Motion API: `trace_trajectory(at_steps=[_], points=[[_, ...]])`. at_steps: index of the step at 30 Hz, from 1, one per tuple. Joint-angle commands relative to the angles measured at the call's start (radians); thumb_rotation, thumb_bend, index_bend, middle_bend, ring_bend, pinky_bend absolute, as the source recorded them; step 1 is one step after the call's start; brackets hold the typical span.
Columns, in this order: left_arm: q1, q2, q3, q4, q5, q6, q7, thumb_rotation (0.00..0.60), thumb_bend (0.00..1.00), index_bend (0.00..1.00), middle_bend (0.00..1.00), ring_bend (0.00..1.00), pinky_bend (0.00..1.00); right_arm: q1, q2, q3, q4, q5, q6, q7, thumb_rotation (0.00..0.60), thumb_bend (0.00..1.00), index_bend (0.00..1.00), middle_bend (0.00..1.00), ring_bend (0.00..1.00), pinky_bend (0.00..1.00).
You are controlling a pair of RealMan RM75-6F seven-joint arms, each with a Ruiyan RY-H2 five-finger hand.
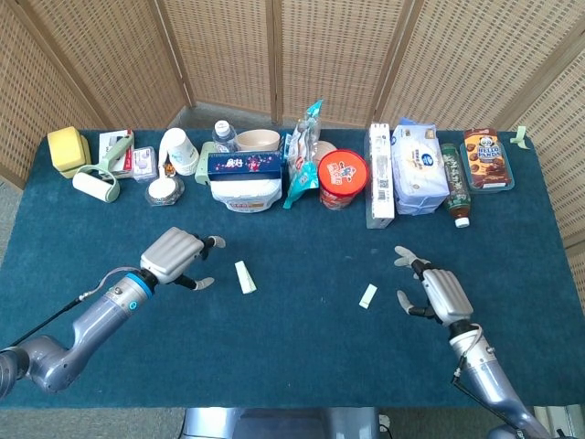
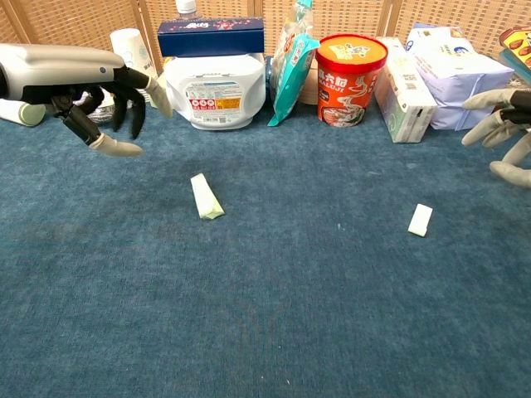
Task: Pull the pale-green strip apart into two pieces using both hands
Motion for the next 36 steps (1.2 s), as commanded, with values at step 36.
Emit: trace_trajectory(at_steps=[36], points=[[0.619, 0.191, 0.209, -0.082, 0.241, 0.695, -0.165, 0.390, 0.21, 0.17, 0.32, 0.32, 0.59, -0.143, 0.010, -0.003, -0.082, -0.003, 0.314, -0.460, 0.600, 0.47, 0.09, 0.21, 0.09, 0.20]])
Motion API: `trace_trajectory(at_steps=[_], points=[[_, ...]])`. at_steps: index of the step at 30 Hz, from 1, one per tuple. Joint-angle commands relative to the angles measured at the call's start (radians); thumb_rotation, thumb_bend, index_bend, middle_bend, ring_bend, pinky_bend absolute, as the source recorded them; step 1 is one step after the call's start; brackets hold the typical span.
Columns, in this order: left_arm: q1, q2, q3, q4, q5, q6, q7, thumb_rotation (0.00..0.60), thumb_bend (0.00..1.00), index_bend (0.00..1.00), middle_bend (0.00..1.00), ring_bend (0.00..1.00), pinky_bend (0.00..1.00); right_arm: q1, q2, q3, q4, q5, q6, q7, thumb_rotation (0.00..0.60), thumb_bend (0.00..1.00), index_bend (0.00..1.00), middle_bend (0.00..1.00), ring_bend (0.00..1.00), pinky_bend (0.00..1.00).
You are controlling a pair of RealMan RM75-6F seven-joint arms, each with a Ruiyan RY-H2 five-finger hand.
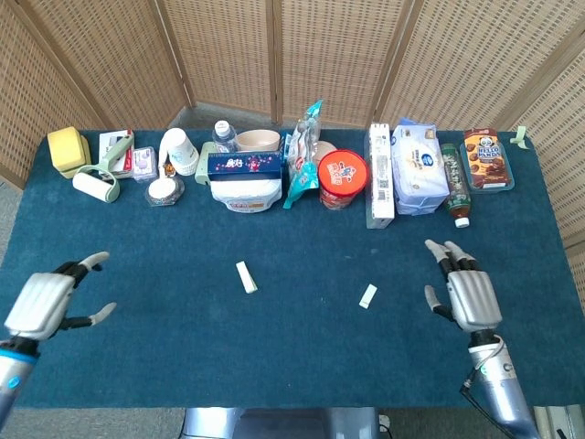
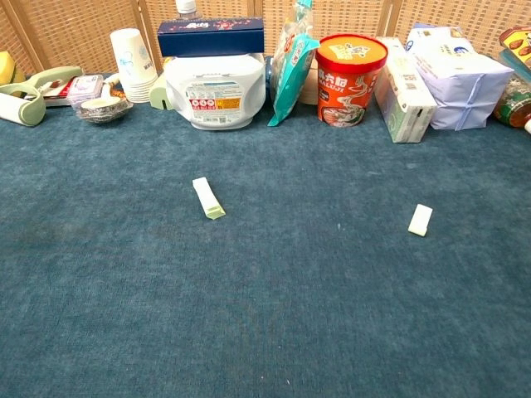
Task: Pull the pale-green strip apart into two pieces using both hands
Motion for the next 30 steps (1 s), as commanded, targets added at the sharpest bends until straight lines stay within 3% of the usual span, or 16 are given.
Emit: trace_trajectory(at_steps=[1, 12, 30], points=[[0.112, -0.012, 0.033, 0.047, 0.031, 0.115, -0.041, 0.391, 0.21, 0.17, 0.32, 0.32, 0.59, -0.048, -0.008, -0.010, 0.008, -0.013, 0.077, -0.064, 0.600, 0.47, 0.09, 0.21, 0.09, 0.20], [0.239, -0.042, 0.048, 0.129, 0.053, 0.176, -0.071, 0.391, 0.21, 0.17, 0.32, 0.32, 0.59, -0.127, 0.027, -0.047, -0.010, -0.059, 0.151, -0.072, 0.600, 0.47, 0.10, 0.21, 0.08, 0.19], [0.273, -0.050, -0.009, 0.111, 0.096, 0.173, -0.069, 0.397, 0.21, 0.18, 0.32, 0.32, 0.59, -0.156, 0.036, -0.032, -0.008, -0.084, 0.155, -0.031, 0.600, 0.47, 0.10, 0.21, 0.08, 0.19]])
